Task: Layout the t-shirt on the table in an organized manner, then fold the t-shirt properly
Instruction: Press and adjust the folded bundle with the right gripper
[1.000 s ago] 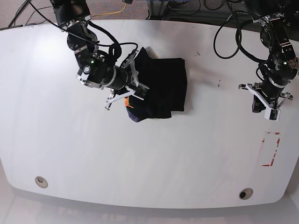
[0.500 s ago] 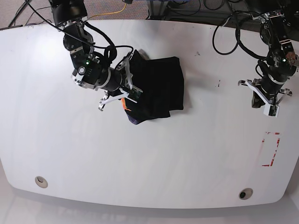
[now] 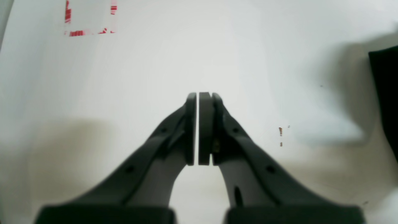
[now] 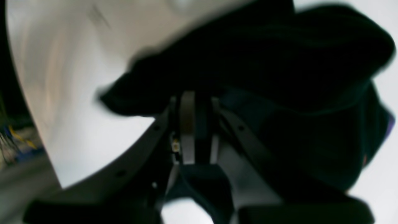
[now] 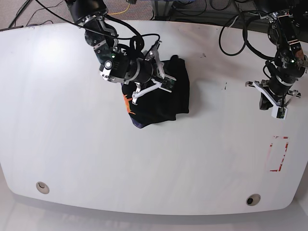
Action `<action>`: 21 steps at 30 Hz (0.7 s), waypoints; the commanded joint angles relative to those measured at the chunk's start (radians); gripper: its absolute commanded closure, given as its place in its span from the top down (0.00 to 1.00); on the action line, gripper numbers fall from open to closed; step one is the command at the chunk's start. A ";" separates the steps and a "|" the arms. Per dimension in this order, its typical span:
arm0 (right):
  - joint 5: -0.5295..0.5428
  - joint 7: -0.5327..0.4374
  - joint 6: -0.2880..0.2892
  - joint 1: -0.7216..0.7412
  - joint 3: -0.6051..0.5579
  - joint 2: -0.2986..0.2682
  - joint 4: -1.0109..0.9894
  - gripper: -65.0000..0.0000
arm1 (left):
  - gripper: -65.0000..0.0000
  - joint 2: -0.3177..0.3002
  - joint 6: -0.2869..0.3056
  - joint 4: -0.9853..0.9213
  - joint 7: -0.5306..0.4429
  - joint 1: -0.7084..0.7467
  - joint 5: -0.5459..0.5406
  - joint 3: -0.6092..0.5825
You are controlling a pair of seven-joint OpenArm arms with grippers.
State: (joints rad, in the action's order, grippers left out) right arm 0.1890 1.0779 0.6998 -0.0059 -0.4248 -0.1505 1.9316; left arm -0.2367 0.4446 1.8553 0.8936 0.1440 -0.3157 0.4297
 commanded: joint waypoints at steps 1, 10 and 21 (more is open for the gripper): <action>0.008 -0.011 -0.002 0.044 0.004 0.068 0.015 0.10 | 0.00 -0.013 -0.002 0.022 -0.021 -0.011 -0.013 0.005; 0.008 0.011 -0.002 0.109 0.008 0.128 0.015 0.10 | 0.00 -0.013 -0.002 0.057 -0.021 0.010 -0.013 0.005; 0.007 0.005 -0.002 0.154 0.076 0.016 -0.030 0.10 | 0.00 -0.013 -0.002 0.057 -0.021 0.010 -0.013 0.005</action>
State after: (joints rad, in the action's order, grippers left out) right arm 0.1871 1.1023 0.6998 0.1192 -0.3630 -0.1104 1.9186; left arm -0.2367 0.4446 1.8915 0.8936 0.1642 -0.3176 0.4297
